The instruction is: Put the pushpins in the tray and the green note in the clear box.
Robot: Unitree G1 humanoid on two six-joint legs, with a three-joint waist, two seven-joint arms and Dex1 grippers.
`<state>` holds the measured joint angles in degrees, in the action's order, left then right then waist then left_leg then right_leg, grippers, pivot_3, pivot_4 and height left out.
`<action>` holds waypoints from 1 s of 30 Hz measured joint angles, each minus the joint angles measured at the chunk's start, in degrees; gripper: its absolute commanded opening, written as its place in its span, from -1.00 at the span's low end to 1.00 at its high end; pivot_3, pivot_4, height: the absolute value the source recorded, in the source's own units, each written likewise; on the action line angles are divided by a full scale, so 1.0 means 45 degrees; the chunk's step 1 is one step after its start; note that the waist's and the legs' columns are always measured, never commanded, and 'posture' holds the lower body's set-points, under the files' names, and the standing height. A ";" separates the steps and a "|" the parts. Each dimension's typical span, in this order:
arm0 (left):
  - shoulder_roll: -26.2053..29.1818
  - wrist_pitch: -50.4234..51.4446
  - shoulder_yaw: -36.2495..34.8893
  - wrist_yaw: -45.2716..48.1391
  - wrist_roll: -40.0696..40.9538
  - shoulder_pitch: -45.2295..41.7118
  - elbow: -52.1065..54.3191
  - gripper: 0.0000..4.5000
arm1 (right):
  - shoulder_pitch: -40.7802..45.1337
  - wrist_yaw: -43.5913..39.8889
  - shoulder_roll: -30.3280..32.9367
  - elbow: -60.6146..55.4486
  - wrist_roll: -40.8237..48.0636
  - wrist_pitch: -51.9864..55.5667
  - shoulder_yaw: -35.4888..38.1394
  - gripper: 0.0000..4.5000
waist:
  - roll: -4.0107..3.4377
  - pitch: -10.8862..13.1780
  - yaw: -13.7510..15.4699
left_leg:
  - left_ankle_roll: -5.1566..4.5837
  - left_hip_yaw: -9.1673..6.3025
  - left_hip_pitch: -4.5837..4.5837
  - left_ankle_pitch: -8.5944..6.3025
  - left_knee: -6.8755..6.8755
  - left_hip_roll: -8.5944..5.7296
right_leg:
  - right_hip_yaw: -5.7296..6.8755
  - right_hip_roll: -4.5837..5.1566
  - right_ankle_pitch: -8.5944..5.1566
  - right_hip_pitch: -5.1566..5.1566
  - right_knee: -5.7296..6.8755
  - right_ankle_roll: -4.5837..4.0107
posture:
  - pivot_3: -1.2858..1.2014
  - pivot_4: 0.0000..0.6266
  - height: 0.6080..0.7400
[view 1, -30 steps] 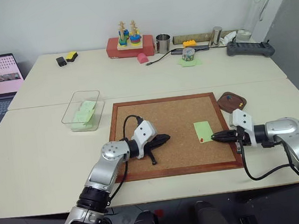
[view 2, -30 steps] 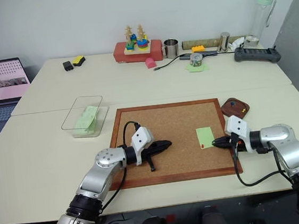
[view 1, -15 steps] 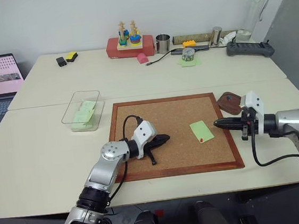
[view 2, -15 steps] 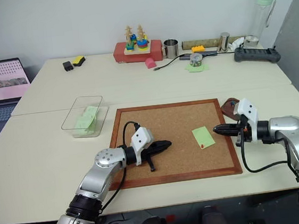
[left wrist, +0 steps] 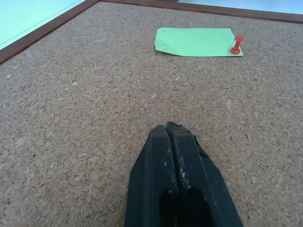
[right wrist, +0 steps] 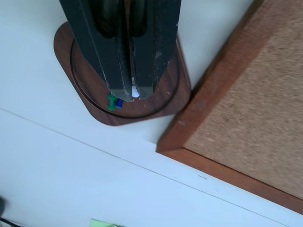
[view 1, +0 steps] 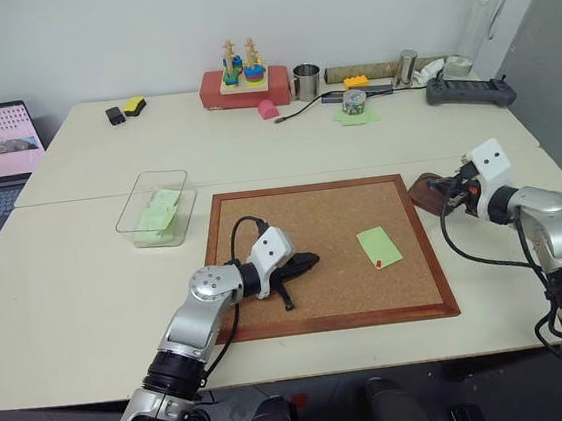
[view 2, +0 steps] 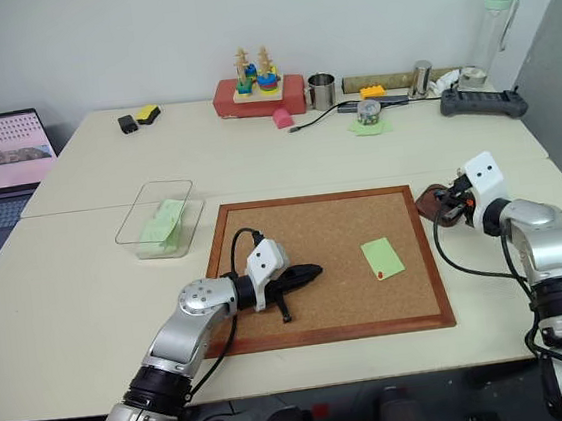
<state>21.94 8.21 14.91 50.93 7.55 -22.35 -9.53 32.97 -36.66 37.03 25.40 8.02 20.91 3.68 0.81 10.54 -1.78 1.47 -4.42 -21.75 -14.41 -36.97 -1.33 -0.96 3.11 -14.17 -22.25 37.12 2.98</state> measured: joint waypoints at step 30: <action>0.0070 0.0115 -0.0073 -0.0054 0.0009 0.0183 0.0190 -1.00 | -0.3613 -0.5453 0.1716 -0.7897 0.2109 0.0811 -0.2091 0.22 | -0.0003 -0.0005 -0.0014 | -0.0002 -0.0037 0.0005 -0.0001 -0.0011 0.0009 | 0.0003 -0.0006 -0.0031 0.0011 -0.0014 0.0056 | 0.03 -0.52 1.00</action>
<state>22.26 8.72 14.58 50.69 7.59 -21.53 -8.67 16.71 -61.20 44.75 -10.13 17.51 24.55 -5.73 0.79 10.51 -1.85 1.46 -4.59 -21.73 -14.41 -37.01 -1.29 -0.95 3.09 -14.31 -22.20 37.05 3.23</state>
